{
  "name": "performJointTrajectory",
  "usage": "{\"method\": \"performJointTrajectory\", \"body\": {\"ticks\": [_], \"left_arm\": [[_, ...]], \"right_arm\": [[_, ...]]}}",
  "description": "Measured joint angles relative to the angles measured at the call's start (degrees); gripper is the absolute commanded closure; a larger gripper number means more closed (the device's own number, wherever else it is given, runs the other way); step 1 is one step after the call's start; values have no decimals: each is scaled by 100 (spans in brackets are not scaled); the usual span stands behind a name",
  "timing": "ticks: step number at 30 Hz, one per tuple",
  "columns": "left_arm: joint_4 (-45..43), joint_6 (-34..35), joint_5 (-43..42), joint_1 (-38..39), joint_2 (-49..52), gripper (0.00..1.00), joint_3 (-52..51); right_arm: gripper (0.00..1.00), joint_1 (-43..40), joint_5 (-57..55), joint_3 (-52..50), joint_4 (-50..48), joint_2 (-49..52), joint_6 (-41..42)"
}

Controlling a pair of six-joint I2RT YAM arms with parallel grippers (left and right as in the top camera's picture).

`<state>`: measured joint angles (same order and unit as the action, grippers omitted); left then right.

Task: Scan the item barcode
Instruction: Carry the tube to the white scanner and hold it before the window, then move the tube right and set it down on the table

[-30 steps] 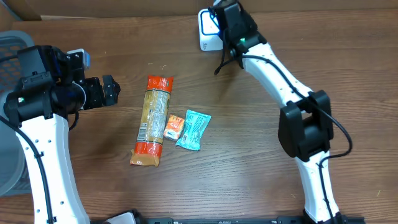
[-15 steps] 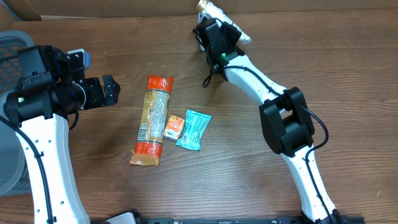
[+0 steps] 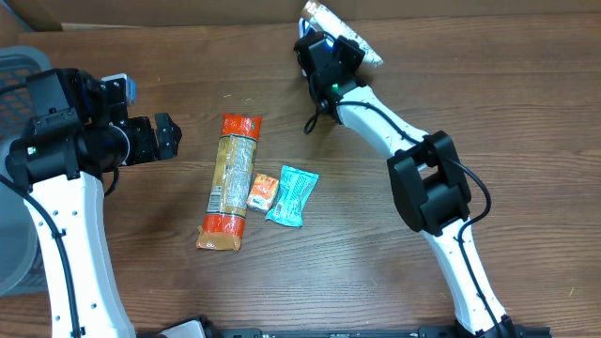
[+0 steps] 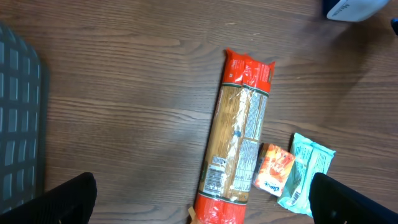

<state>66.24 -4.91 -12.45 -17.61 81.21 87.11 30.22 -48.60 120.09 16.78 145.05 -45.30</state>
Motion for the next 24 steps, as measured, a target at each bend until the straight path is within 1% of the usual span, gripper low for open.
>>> {"method": "performJointTrajectory", "body": {"ticks": [5,8,11,13,15,19,22,24], "left_arm": [[0,-2,0,0,0,0,0],[-2,-2,0,0,0,0,0],[-2,-2,0,0,0,0,0],[-2,-2,2,0,0,0,0],[-2,-2,0,0,0,0,0],[0,-2,2,0,0,0,0],[0,-2,0,0,0,0,0],[0,-2,0,0,0,0,0]], "right_arm": [[96,111,26,0,461,-37,315],[96,162,243,0,1128,-225,688],[97,177,627,0,1860,-667,1222],[96,175,927,0,2481,-1126,1720],[96,164,1353,0,3318,-1799,2369],[96,24,2549,72,4680,-3132,3746],[96,-372,3617,173,5512,-3910,4590],[96,-780,4260,208,5982,-4190,4885]]}}
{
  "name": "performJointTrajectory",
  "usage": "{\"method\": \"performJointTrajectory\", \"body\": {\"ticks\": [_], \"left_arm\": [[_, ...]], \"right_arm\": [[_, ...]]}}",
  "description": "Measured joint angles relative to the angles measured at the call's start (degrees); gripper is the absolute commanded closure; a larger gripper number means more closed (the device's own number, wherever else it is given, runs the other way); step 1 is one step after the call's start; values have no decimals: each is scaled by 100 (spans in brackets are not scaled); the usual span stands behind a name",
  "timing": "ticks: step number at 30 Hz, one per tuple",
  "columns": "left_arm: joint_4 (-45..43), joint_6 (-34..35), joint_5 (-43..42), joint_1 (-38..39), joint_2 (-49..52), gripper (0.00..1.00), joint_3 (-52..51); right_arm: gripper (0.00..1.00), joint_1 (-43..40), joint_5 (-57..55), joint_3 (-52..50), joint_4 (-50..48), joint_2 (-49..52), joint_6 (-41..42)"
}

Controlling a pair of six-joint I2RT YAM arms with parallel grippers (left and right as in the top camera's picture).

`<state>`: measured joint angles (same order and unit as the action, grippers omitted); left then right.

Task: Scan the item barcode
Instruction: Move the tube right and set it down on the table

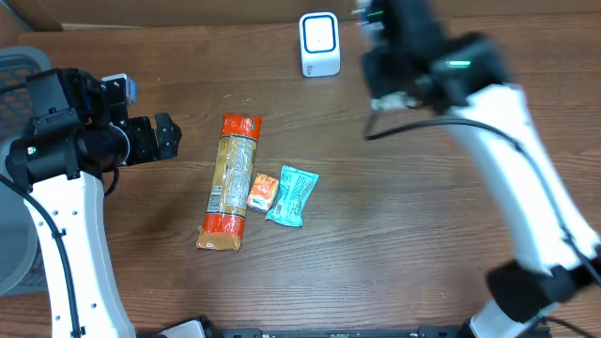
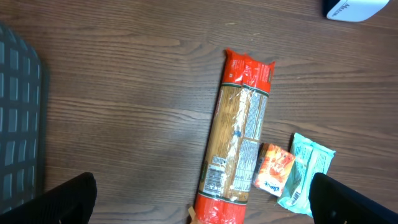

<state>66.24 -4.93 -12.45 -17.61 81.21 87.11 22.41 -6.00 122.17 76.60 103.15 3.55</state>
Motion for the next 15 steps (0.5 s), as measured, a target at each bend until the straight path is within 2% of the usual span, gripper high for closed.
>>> {"method": "performJointTrajectory", "body": {"ticks": [3,7,11,15], "left_arm": [[0,0,0,0,0,0,0],[-2,0,2,0,0,0,0],[-4,0,2,0,0,0,0],[-2,0,0,0,0,0,0]], "right_arm": [[96,-837,750,11,702,-94,306],[96,-1816,1126,-461,918,20,345],[96,-2448,1248,-1657,435,44,289],[96,-2774,1349,-3134,-557,68,216]]}}
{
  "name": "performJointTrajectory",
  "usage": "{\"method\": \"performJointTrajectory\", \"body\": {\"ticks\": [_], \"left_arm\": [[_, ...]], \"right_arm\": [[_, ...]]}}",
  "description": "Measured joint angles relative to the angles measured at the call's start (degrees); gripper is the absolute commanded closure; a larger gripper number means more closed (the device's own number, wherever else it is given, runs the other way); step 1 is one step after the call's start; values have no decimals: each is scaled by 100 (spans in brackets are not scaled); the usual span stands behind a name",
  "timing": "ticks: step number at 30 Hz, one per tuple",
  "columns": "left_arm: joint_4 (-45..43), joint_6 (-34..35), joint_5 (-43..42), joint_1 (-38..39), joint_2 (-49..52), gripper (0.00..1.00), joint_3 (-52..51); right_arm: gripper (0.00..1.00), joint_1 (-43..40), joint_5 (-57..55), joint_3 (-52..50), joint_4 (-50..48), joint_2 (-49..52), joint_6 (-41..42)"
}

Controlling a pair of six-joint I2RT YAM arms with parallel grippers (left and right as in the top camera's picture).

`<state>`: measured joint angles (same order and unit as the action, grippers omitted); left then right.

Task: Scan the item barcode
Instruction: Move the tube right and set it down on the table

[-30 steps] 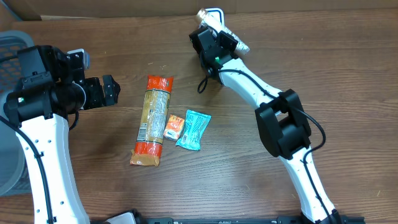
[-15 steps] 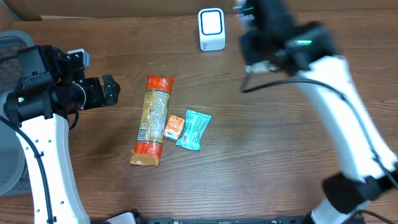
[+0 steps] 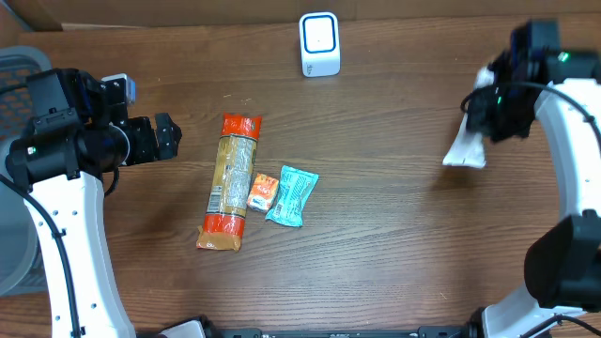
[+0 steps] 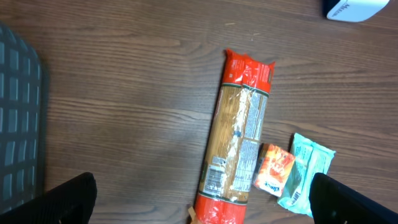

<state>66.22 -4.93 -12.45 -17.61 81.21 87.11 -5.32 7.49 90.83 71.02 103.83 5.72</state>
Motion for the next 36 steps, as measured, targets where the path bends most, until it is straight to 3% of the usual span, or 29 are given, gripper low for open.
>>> {"method": "performJointTrajectory", "body": {"ticks": [5,9,10,12,17,22,27,31,36], "left_arm": [[2,0,0,0,0,0,0],[2,0,2,0,0,0,0],[2,2,2,0,0,0,0],[2,0,0,0,0,0,0],[2,0,0,0,0,0,0],[2,0,0,0,0,0,0],[2,0,0,0,0,0,0],[0,0,0,0,0,0,0],[2,0,2,0,0,0,0]], "right_arm": [[93,-422,144,-1386,-922,83,0],[80,-769,308,-1980,-1318,83,46],[69,-835,337,-2065,-1375,81,46],[57,-909,433,-2124,-1397,81,72],[45,-927,616,-2120,-1143,81,52],[44,-920,857,-1572,-310,81,2],[43,-721,1591,-299,540,81,-431],[38,-140,2026,411,678,70,-658],[30,890,2280,542,420,68,-765]]}}
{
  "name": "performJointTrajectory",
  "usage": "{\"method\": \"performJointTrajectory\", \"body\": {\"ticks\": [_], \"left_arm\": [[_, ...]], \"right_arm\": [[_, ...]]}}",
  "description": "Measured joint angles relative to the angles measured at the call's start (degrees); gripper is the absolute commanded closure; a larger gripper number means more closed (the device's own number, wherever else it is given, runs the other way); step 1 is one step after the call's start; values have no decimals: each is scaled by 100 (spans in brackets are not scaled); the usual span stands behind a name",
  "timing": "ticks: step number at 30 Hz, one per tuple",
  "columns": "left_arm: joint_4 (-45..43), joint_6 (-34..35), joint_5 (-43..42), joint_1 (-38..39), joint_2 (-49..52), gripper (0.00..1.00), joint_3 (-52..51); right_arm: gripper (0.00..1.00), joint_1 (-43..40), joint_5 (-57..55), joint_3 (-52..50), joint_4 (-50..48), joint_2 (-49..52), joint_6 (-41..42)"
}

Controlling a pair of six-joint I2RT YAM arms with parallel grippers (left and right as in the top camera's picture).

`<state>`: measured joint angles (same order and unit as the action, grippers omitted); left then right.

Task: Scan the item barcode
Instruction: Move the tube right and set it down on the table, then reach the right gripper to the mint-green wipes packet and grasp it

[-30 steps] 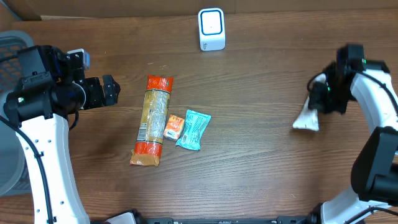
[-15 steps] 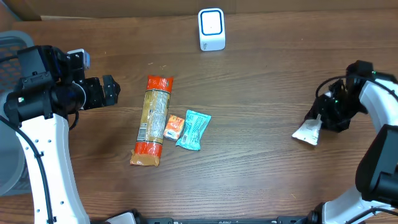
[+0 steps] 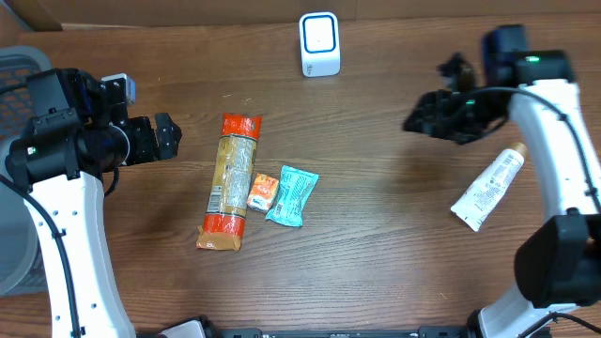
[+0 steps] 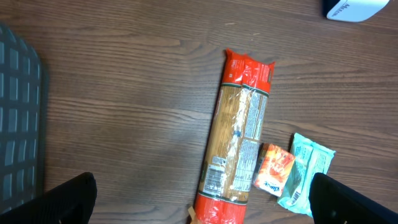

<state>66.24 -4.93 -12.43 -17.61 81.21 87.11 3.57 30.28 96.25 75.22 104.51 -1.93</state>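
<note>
A white barcode scanner [image 3: 319, 44] stands at the table's back edge; its corner [image 4: 354, 7] shows in the left wrist view. A white tube [image 3: 487, 189] lies flat at the right, apart from my right gripper [image 3: 420, 120], which hangs open and empty to its upper left. A long orange pasta pack [image 3: 230, 183] [image 4: 239, 146], a small orange packet [image 3: 263, 192] [image 4: 273, 169] and a teal packet [image 3: 292, 195] [image 4: 308, 171] lie mid-table. My left gripper [image 3: 167, 136] [image 4: 202, 205] is open and empty, just left of the pasta.
A grey mesh basket [image 3: 19, 66] [image 4: 18, 124] sits at the far left behind the left arm. The table is dark wood [image 3: 376, 244].
The right gripper has let go of the white tube, which now lies on the table at the right. That gripper now sits further left and is empty. The left arm is unchanged.
The right gripper first held the white tube in front of the scanner at the back. It then stood away from the scanner, then at the right side with the tube. Now the tube lies there and the gripper is free. The left arm never moved.
</note>
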Motion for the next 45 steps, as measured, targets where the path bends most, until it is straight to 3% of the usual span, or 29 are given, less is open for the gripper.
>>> {"method": "performJointTrajectory", "body": {"ticks": [13,24,28,35,45], "left_arm": [[0,0,-2,0,0,0,0],[0,0,0,0,0,0,0],[0,0,-2,0,0,0,0],[0,0,-2,0,0,0,0],[0,0,-2,0,0,0,0]], "right_arm": [[30,2015,-118,-378,-1228,0,621],[46,2874,-474,-2037,-3532,0,2767],[46,3117,-848,-2343,-4046,2,3115],[45,3198,-1104,-2076,-3982,144,2264],[34,3200,-1180,-376,-2490,1606,-181]]}}
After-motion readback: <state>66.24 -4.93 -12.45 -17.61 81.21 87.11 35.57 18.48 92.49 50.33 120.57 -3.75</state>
